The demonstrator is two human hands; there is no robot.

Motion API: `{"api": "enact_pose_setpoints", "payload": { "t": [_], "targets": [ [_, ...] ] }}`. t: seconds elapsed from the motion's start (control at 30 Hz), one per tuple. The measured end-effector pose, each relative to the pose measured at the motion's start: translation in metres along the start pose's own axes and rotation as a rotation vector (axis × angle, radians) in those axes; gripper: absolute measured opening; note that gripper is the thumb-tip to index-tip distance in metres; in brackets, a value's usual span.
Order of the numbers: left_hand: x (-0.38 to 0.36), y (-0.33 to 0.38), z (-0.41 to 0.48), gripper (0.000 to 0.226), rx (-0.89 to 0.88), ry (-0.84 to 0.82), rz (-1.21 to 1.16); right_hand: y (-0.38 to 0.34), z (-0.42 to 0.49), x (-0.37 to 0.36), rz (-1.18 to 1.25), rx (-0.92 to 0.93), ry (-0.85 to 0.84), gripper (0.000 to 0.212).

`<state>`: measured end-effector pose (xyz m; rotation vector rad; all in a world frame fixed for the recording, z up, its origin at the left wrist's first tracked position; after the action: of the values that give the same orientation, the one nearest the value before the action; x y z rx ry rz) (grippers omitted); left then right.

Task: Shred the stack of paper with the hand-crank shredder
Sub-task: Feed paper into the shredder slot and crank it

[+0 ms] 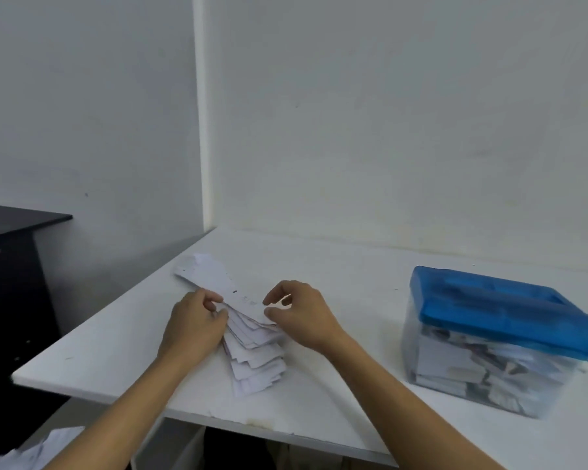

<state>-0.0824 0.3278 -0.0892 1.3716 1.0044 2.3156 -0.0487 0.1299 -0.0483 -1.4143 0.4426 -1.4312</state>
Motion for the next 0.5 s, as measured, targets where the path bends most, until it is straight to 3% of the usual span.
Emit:
{"api": "enact_pose_setpoints", "payload": {
  "t": [0.1,0.2,0.3,0.5],
  "targets": [
    [-0.005,-0.002,0.001,0.014,-0.029,-0.03,0.088,0.017,0.003,-0.021,0.001,-0.036,-0.008,0.023],
    [-0.008,0.001,-0.001,0.015,-0.069,-0.058,0.258,0.024,-0.001,-0.025,-0.024,-0.02,0.028,0.02],
    [-0.008,0.002,-0.004,0.014,-0.073,-0.063,0.268,0.024,-0.005,-0.023,0.01,-0.012,0.083,0.011],
    [-0.005,0.005,-0.008,0.013,-0.073,-0.067,0.266,0.025,-0.007,-0.018,0.013,-0.003,0.171,0.017]
  ]
}}
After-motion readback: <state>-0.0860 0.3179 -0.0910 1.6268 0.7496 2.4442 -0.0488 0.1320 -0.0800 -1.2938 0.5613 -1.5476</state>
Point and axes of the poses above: each hand's wrist, its own z-axis towards the middle knuckle, its own x-axis out of the back of the hand, y = z × x, the point moved 3 cm from there along z, towards the middle knuckle, and after that the axes turned 10 degrees about z, right-handed, at the moved point
